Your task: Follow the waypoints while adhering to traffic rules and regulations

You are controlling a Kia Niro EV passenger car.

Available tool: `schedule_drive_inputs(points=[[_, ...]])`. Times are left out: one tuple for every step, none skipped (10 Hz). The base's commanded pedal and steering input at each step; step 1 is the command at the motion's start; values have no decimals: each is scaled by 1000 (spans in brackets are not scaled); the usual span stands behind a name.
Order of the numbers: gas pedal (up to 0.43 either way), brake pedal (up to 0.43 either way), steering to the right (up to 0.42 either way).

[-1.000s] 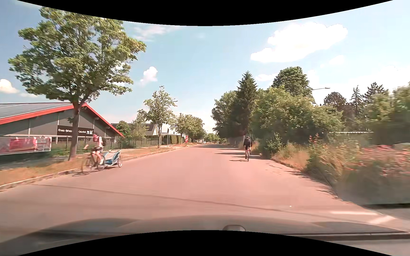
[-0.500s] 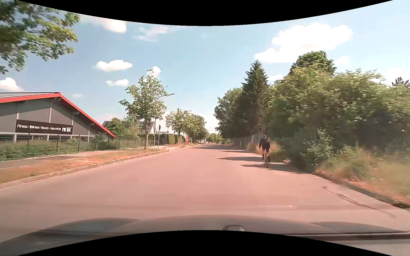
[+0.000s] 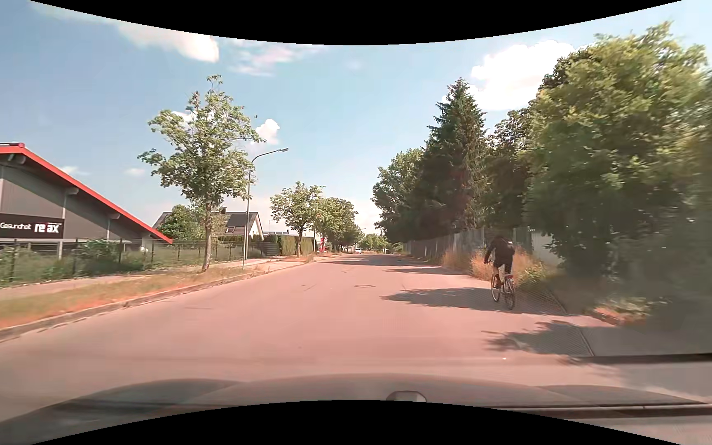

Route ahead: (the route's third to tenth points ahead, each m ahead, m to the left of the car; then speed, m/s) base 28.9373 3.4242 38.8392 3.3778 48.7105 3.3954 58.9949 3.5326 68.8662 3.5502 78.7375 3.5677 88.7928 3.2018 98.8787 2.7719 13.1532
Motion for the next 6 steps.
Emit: schedule_drive_inputs(points=[[157, 0, 3], [169, 0, 3], [169, 0, 3], [169, 0, 3], [169, 0, 4], [169, 0, 5]])
